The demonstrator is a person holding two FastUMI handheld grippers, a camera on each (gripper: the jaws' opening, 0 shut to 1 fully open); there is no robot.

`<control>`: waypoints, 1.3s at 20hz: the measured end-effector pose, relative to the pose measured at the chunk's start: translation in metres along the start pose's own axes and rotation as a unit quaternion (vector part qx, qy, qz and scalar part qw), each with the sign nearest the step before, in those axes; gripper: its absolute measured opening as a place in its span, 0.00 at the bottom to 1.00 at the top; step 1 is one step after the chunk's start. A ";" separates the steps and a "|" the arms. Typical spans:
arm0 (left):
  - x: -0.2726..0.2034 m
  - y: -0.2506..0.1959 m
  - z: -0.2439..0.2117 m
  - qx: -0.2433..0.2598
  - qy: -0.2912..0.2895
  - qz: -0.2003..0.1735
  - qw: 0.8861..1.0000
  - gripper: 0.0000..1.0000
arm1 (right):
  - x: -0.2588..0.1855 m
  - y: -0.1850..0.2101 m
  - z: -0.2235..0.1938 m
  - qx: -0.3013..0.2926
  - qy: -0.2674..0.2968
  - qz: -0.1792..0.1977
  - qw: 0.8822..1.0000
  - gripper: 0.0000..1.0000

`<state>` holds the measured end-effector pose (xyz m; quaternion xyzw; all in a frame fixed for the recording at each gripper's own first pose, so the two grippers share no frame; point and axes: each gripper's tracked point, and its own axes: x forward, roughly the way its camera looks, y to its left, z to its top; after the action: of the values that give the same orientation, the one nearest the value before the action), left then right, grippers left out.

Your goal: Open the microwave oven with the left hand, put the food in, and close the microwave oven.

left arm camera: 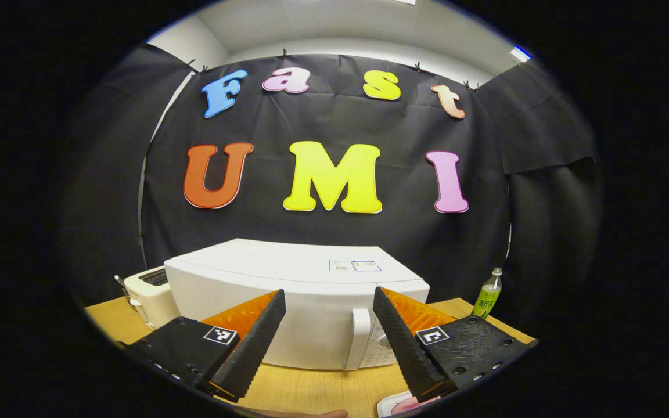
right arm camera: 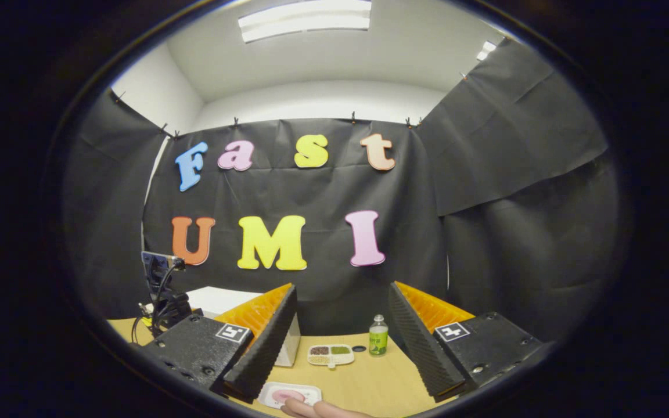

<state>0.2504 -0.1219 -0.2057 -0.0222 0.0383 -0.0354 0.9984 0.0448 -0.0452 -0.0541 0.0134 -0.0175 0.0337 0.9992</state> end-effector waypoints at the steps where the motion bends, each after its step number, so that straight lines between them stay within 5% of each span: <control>1: 0.006 -0.003 -0.010 0.007 0.007 0.003 1.000 0.96 | 0.000 -0.001 -0.002 0.000 0.001 0.002 1.000 1.00; 3: 0.019 -0.012 -0.031 0.017 0.021 0.002 1.000 0.96 | 0.000 -0.006 -0.006 0.003 0.000 0.005 1.000 0.92; 6: 0.038 -0.036 -0.067 0.001 0.052 -0.027 0.998 0.96 | 0.001 -0.015 -0.016 0.008 0.004 0.007 1.000 1.00; 7: 0.042 -0.041 -0.082 0.000 0.074 -0.033 0.997 0.85 | 0.002 -0.018 -0.019 0.009 0.007 0.007 1.000 1.00; 8: 0.047 -0.037 -0.091 0.006 0.084 -0.022 0.996 0.85 | 0.002 -0.020 -0.023 0.010 0.008 0.008 1.000 1.00; 9: 0.052 -0.034 -0.100 0.013 0.090 -0.014 0.996 0.96 | 0.004 -0.023 -0.025 0.011 0.008 0.007 1.000 1.00; 12: 0.052 -0.033 -0.098 0.054 0.069 0.004 0.996 0.89 | 0.008 -0.030 -0.034 0.015 0.011 0.006 1.000 1.00; 21: 0.052 -0.033 -0.100 0.016 0.053 -0.005 0.998 0.89 | 0.019 -0.031 -0.063 0.022 0.036 0.006 0.999 0.92; 24: 0.050 -0.029 -0.102 -0.010 0.064 -0.010 0.998 0.26 | 0.019 -0.030 -0.068 0.024 0.043 0.006 0.999 1.00; 26: 0.045 -0.030 -0.100 -0.007 0.066 -0.021 0.998 0.26 | 0.019 -0.028 -0.068 0.022 0.044 0.006 0.999 0.92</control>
<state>0.2853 -0.1596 -0.3072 -0.0275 0.1038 -0.0577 0.9925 0.0684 -0.0702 -0.1223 0.0342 0.0274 0.0405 0.9982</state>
